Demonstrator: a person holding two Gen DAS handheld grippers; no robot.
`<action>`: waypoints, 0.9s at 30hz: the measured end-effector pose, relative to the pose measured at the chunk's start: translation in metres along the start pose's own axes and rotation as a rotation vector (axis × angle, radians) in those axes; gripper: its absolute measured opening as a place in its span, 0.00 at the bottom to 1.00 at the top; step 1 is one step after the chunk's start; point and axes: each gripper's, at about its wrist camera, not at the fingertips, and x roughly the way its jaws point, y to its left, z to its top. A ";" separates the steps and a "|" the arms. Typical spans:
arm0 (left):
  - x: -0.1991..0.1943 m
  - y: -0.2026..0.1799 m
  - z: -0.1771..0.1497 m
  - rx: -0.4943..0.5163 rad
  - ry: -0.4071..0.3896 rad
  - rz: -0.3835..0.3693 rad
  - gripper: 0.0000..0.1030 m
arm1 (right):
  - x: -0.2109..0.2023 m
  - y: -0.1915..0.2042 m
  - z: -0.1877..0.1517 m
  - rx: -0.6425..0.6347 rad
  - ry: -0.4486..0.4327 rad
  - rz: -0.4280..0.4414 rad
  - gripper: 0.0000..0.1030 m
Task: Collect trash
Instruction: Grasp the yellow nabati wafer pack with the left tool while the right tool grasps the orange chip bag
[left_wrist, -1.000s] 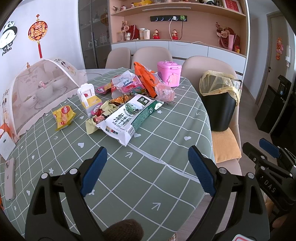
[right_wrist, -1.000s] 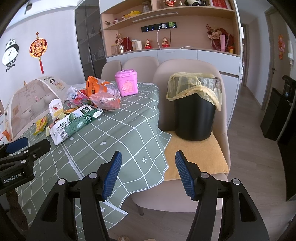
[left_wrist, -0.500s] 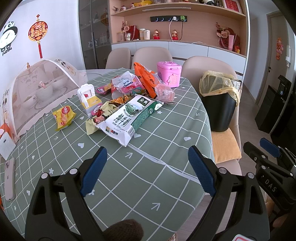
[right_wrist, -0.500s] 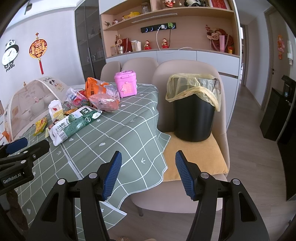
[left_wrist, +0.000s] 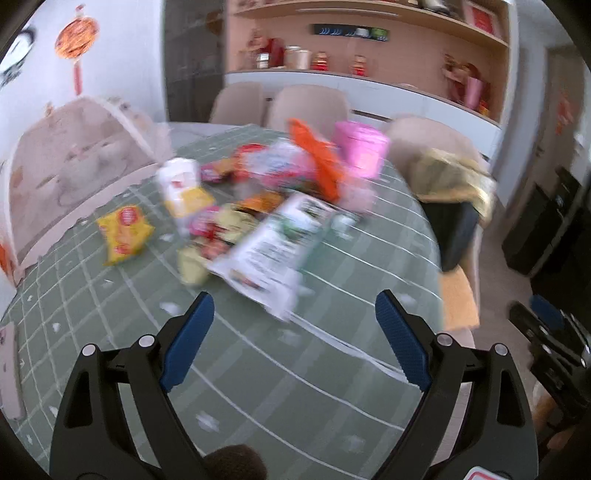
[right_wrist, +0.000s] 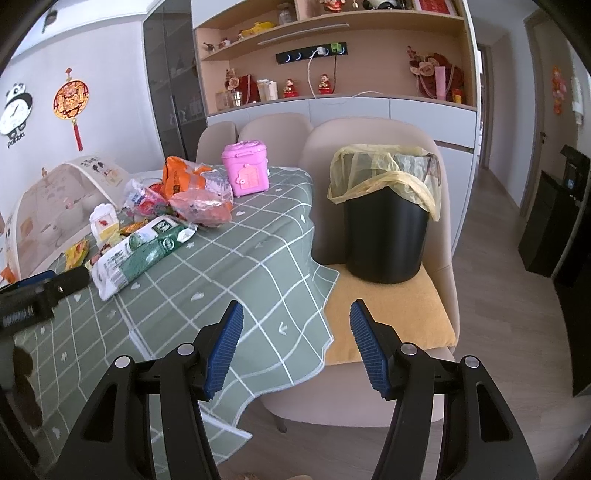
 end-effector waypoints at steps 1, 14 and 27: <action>0.003 0.015 0.007 -0.028 -0.011 0.028 0.83 | 0.004 0.003 0.004 -0.008 -0.002 0.004 0.56; 0.080 0.226 0.066 -0.394 0.159 0.176 0.79 | 0.080 0.074 0.054 -0.092 0.112 0.061 0.56; 0.141 0.250 0.071 -0.480 0.260 0.063 0.51 | 0.098 0.101 0.082 -0.177 0.150 -0.020 0.56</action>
